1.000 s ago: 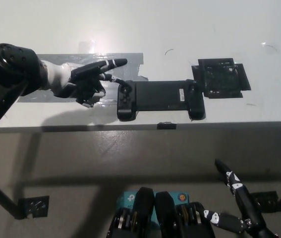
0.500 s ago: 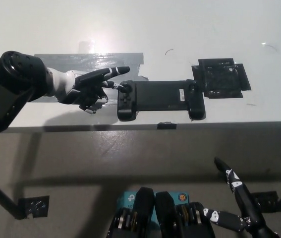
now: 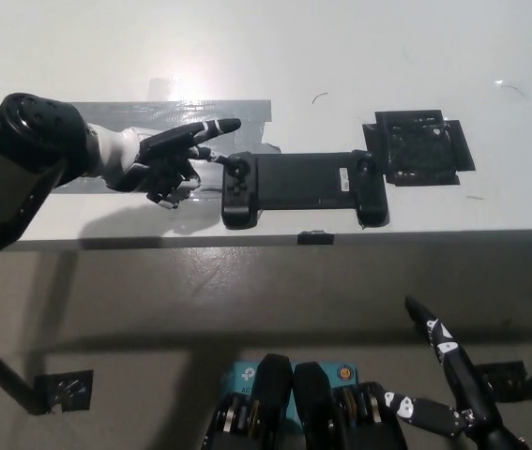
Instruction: A controller is being placed at the center of the desk near the left hand and the robot uses its left hand's index finger to press a button at the left area of the controller
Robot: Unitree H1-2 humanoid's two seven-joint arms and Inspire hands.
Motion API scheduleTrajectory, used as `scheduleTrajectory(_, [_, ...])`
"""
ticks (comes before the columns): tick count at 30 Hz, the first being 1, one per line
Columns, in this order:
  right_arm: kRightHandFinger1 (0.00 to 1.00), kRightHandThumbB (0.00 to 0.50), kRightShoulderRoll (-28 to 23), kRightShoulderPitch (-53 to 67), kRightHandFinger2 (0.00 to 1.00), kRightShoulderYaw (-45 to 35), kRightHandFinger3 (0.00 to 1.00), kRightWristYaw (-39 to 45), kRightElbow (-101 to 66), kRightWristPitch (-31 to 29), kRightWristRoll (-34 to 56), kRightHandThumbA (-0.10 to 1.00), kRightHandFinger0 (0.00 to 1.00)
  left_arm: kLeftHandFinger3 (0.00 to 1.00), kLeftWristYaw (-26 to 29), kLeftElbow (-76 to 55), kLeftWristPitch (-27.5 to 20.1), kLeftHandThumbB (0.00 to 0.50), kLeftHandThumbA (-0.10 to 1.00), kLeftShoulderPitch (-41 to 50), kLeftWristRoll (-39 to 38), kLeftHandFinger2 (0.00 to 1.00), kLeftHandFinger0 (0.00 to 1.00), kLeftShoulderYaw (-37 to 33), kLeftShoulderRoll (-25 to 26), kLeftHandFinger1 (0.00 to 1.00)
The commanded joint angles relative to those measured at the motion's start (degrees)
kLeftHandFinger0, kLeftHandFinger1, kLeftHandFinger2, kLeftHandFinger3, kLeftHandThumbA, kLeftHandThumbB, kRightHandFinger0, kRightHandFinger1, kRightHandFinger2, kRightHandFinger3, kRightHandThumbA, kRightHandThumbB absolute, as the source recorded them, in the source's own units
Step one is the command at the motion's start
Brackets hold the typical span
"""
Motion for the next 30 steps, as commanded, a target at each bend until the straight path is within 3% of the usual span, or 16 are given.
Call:
scheduleTrajectory(1, [1.0,0.235,0.17,-0.97,1.0,0.27,1.0,-0.38,-1.12,-1.37,-0.82,0.87,0.99,1.0,-2.08,-0.21,0.8,0.5,1.0,-1.93,2.63,0.0,0.0,1.88,0.23,0.0])
scheduleTrajectory(30, [1.0,0.251,0.08,-1.47,1.0,-0.22,1.0,-0.24,-1.14,-1.2,-0.57,0.89,1.0,1.0,-3.99,1.24,0.8,0.5,1.0,0.69,8.38,0.0,0.0,4.98,-2.34,0.0])
